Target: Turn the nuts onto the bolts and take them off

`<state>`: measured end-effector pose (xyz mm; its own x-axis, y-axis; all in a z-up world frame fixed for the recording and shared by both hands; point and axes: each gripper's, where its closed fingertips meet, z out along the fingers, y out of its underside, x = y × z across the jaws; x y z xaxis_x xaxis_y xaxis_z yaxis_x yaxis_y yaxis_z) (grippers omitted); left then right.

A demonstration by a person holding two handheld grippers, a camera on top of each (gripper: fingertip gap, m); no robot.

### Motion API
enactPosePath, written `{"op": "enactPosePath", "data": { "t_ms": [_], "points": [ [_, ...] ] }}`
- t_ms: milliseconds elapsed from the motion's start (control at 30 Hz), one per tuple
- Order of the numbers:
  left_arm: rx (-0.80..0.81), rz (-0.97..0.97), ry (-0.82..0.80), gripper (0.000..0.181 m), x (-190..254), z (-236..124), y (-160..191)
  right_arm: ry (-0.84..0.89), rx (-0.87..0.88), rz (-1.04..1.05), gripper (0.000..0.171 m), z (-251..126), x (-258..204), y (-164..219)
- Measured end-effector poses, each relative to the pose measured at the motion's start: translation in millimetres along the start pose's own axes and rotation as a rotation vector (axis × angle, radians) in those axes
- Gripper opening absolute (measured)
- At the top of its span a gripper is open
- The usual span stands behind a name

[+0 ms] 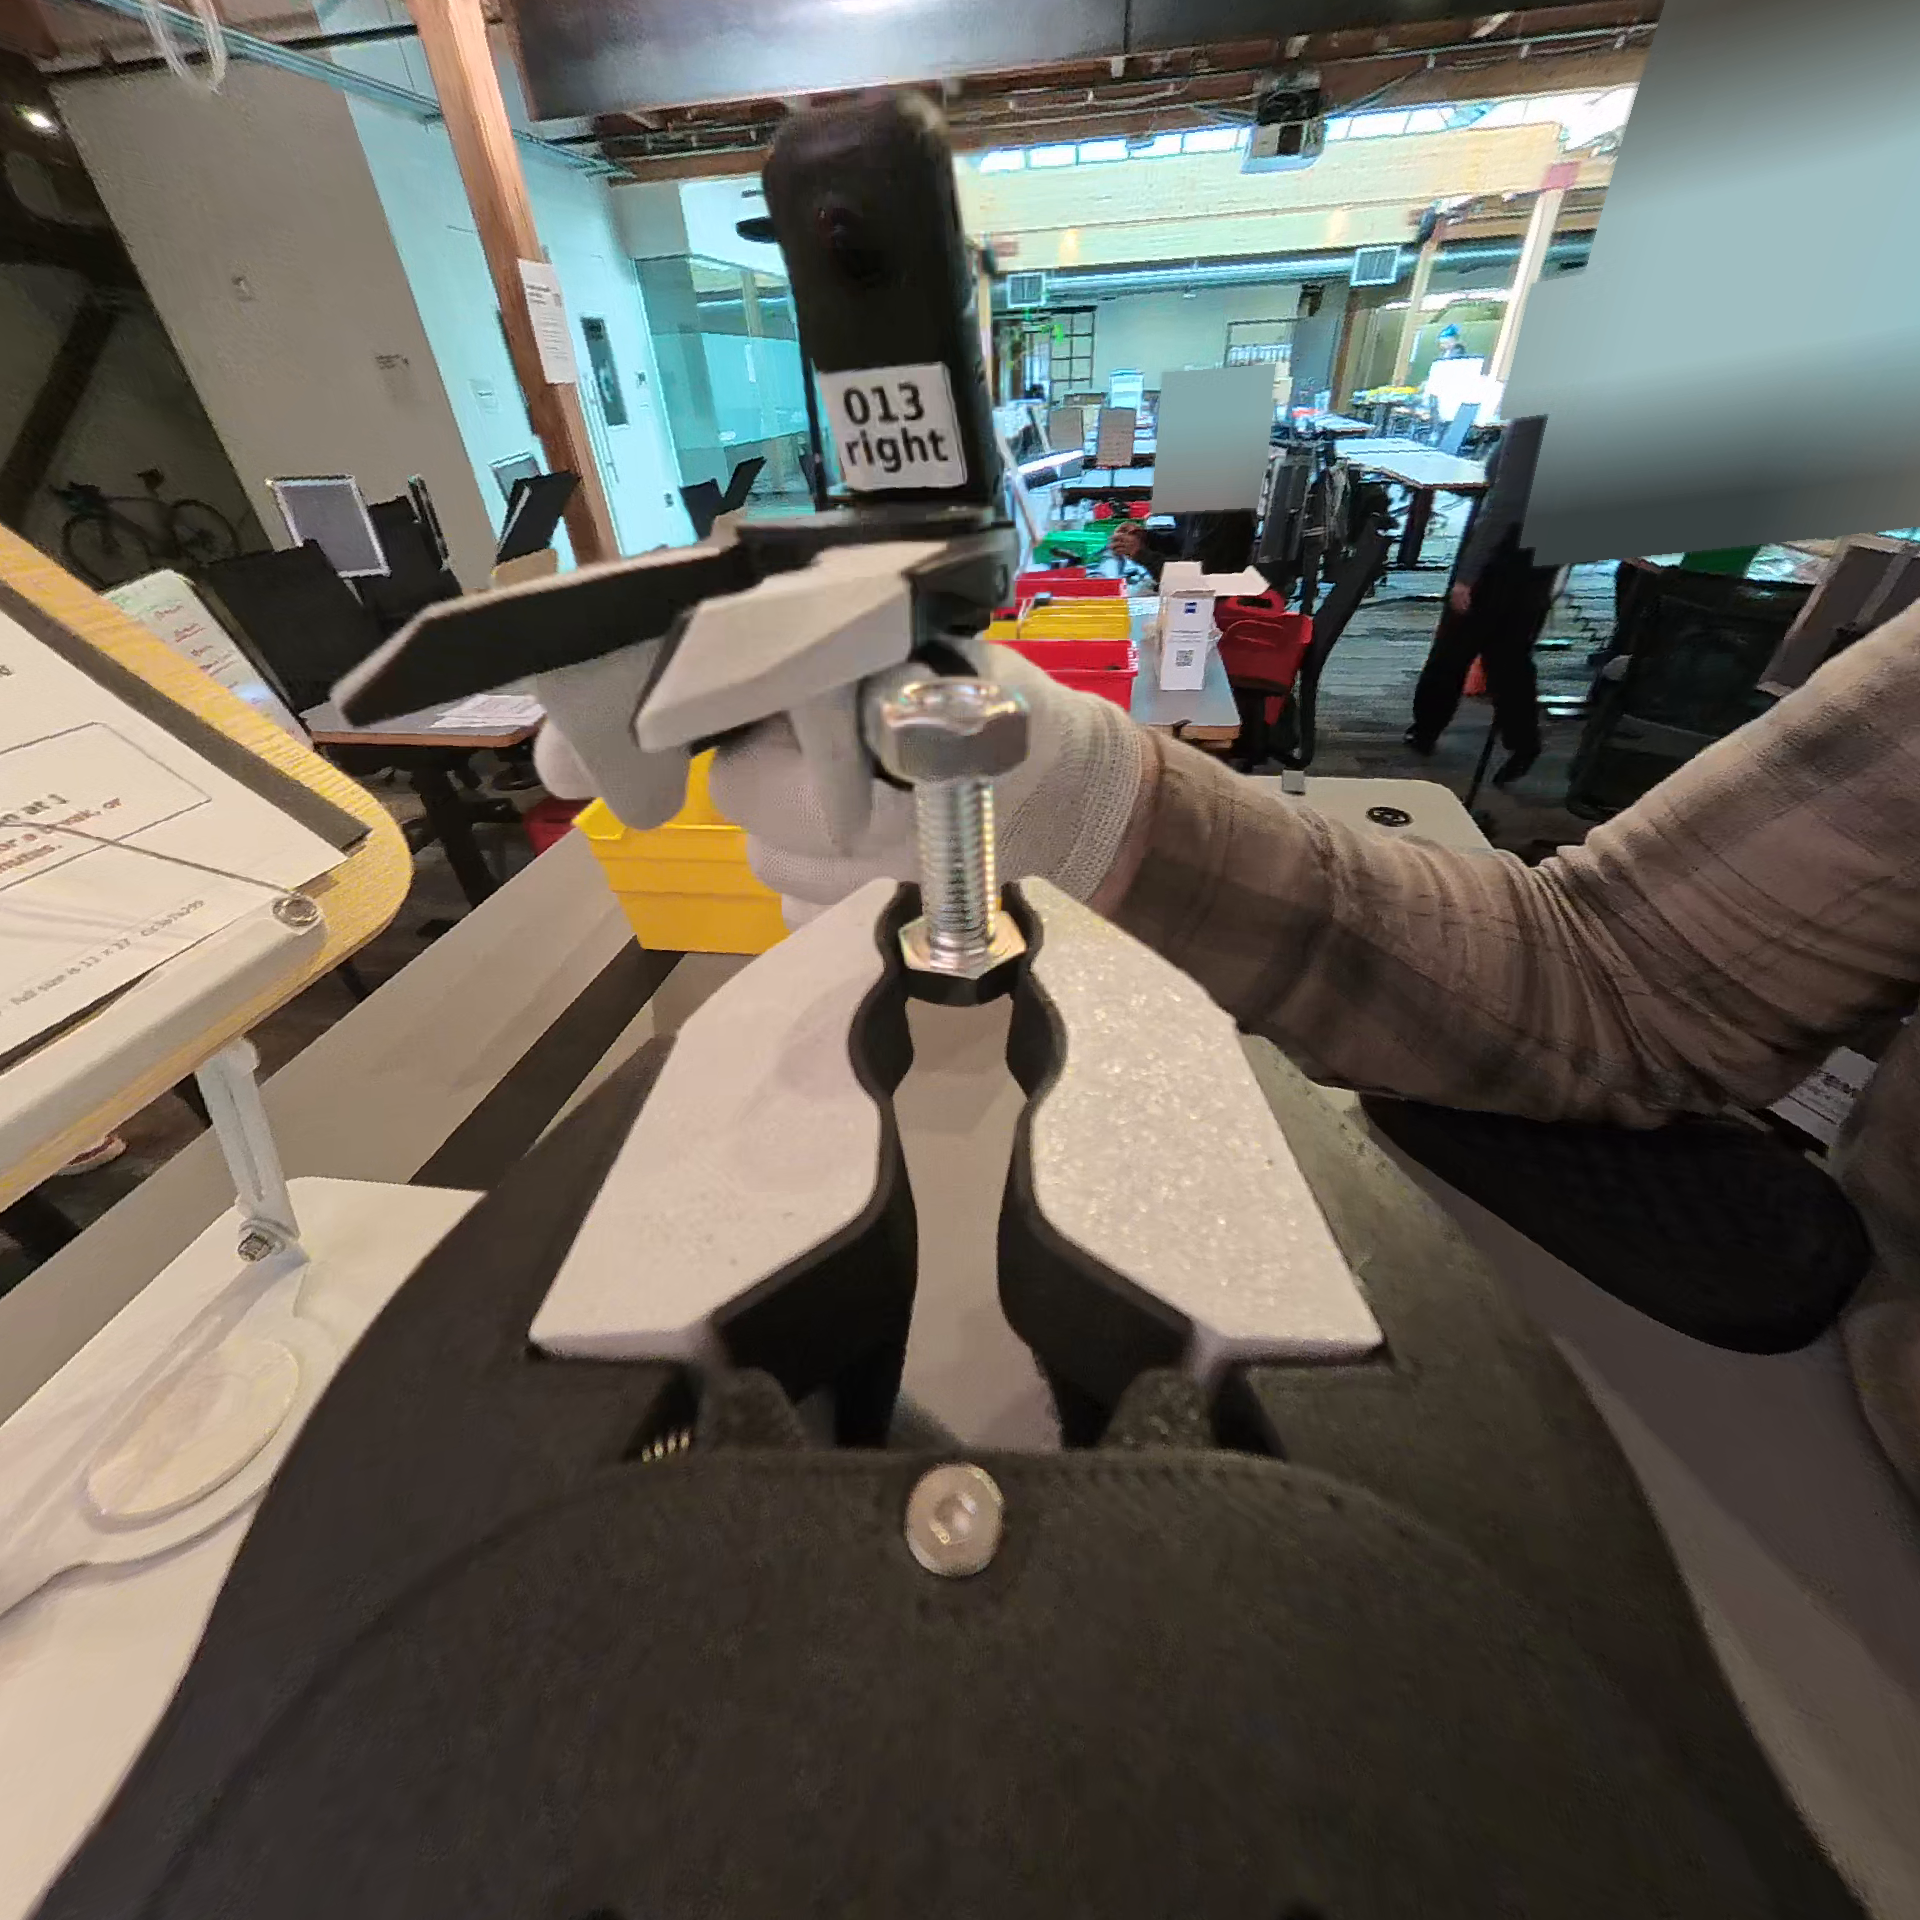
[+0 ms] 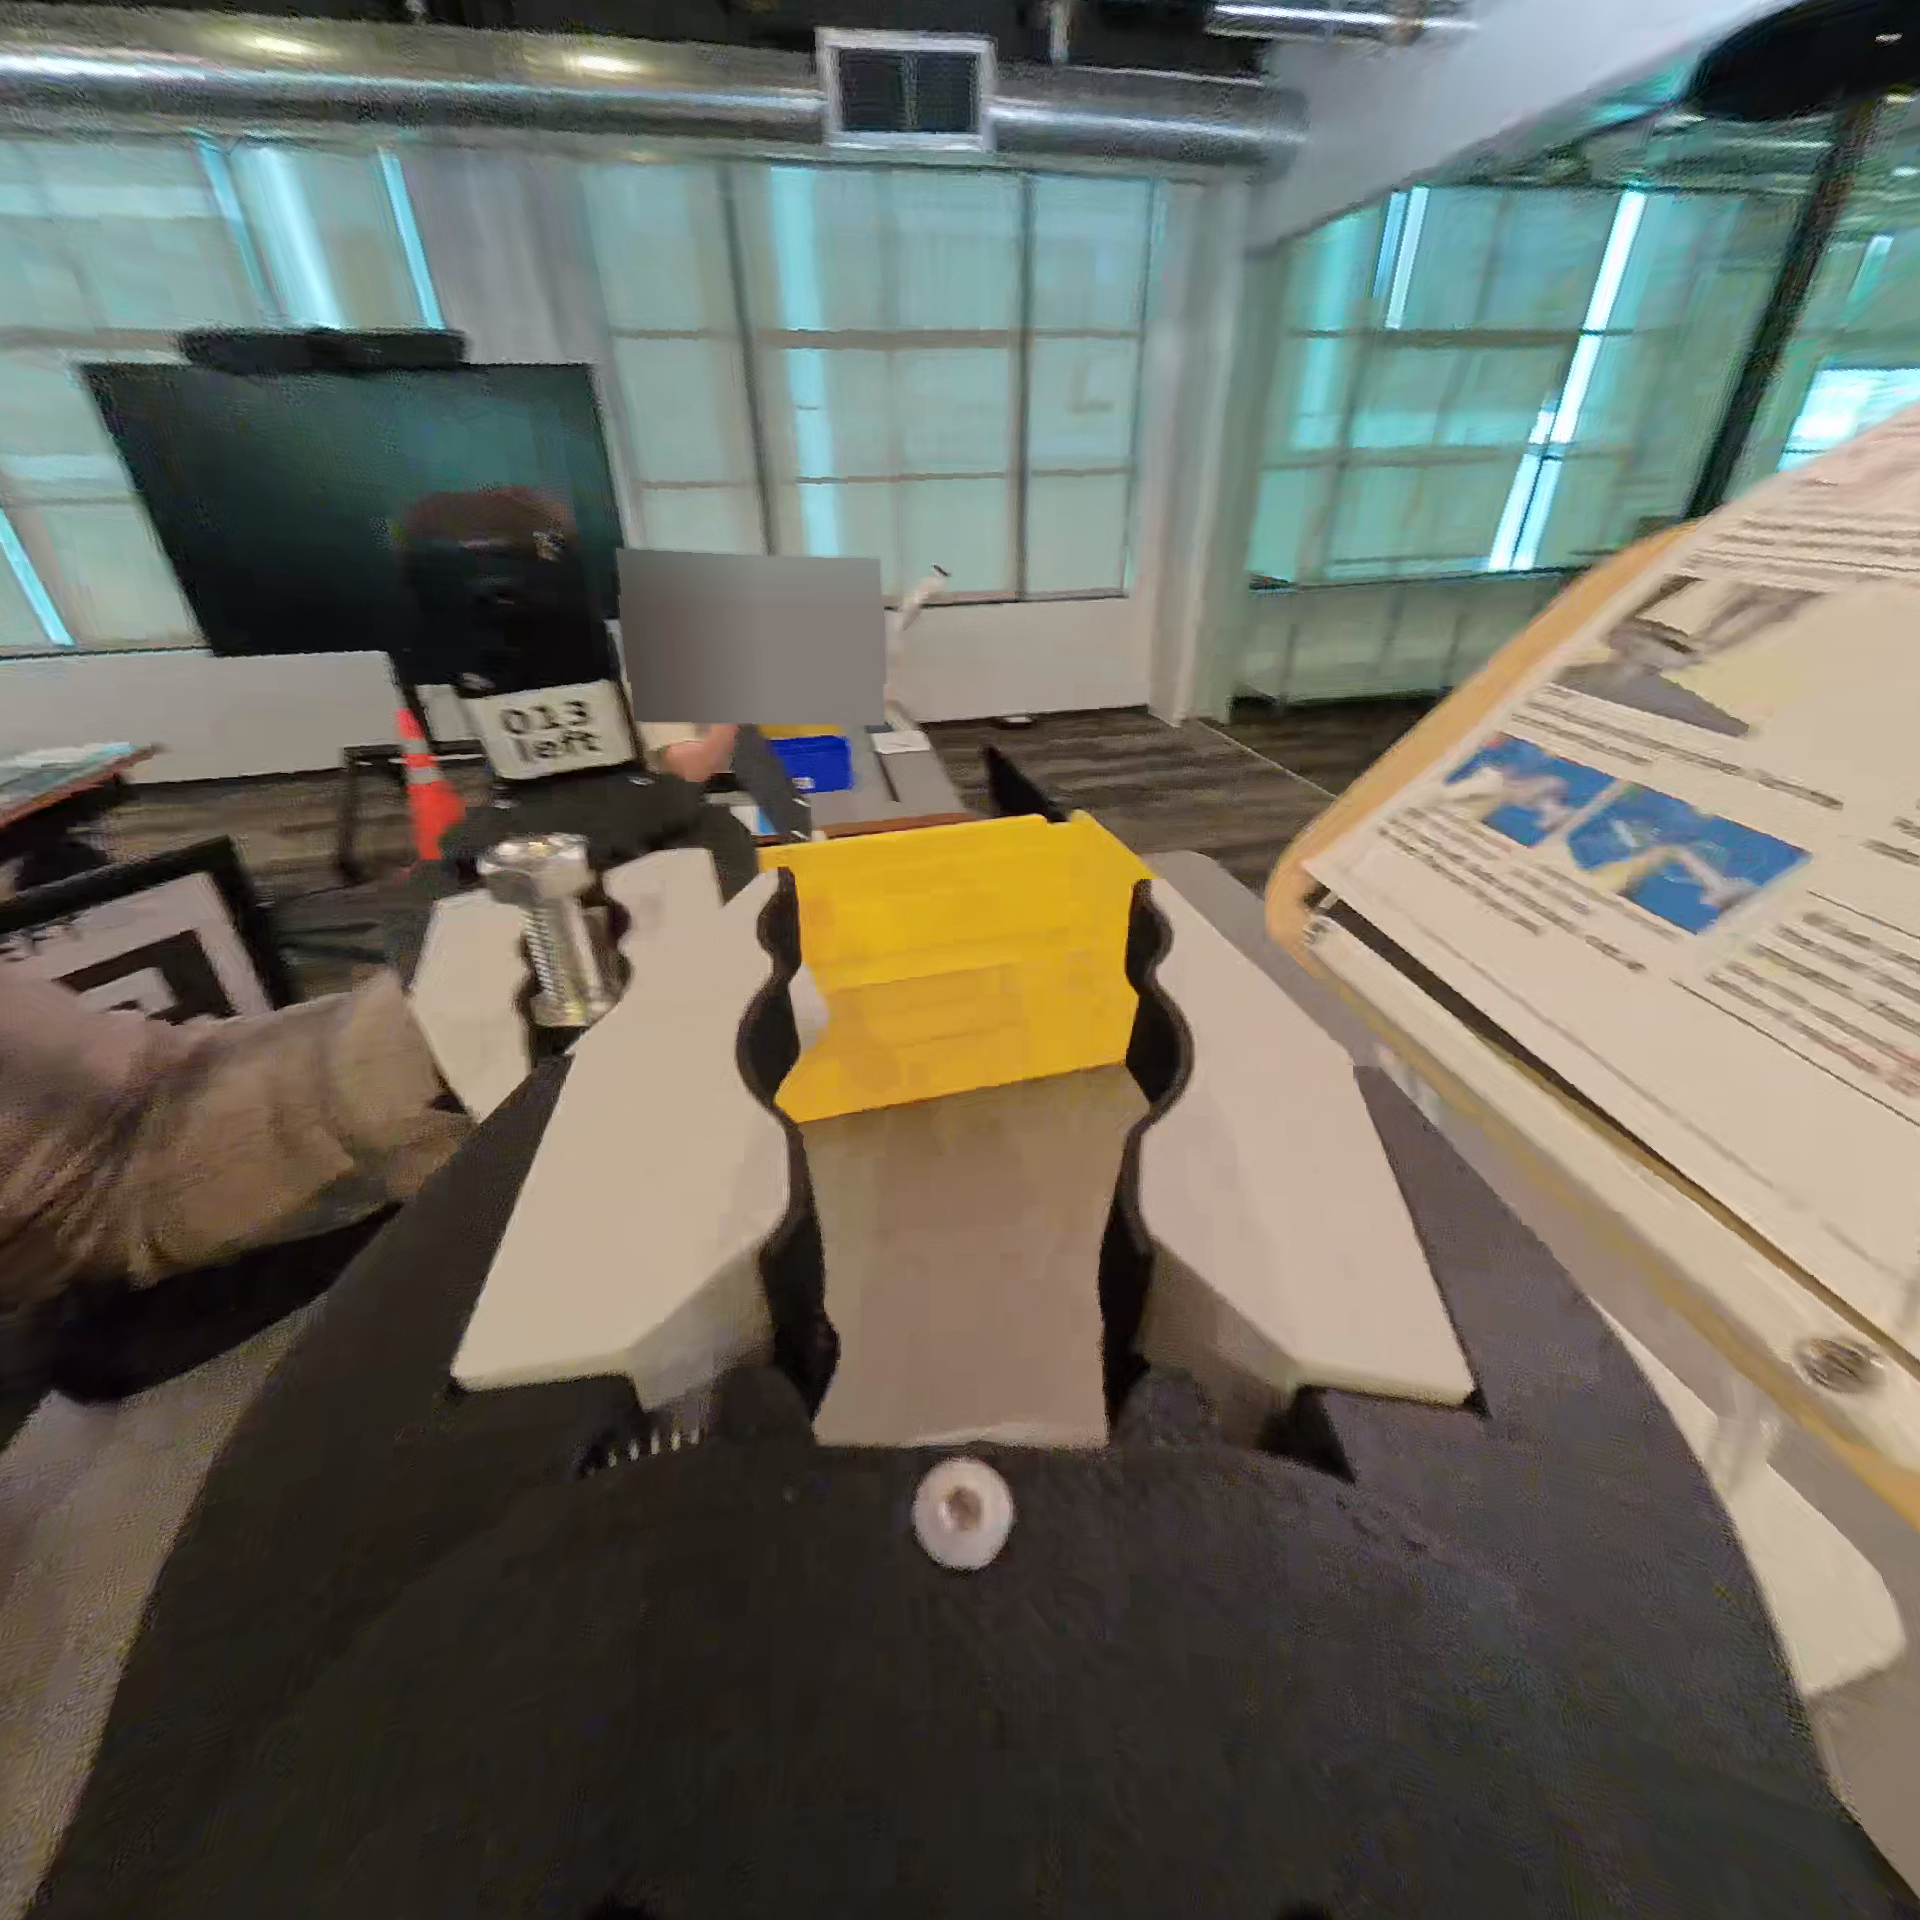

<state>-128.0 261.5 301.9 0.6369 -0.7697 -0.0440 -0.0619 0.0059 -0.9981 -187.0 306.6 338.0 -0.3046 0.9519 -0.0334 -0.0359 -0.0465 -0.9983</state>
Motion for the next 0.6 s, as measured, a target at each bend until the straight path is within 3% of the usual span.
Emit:
{"op": "enactPosePath", "data": {
  "t_ms": [200,400,600],
  "points": [
    [-0.007,-0.011,-0.026,0.015,-6.0,0.0,1.9,-0.115,0.040,-0.026,0.071,-11.3,-18.9,-10.4],
    [-0.031,-0.004,-0.079,0.015,-13.9,1.6,5.7,-0.201,-0.013,-0.104,0.067,-5.7,-47.0,-5.3],
    [-0.030,-0.001,-0.069,0.016,-11.5,2.4,5.0,-0.206,-0.005,-0.074,0.064,-2.4,-42.3,-1.4]
  ]
}}
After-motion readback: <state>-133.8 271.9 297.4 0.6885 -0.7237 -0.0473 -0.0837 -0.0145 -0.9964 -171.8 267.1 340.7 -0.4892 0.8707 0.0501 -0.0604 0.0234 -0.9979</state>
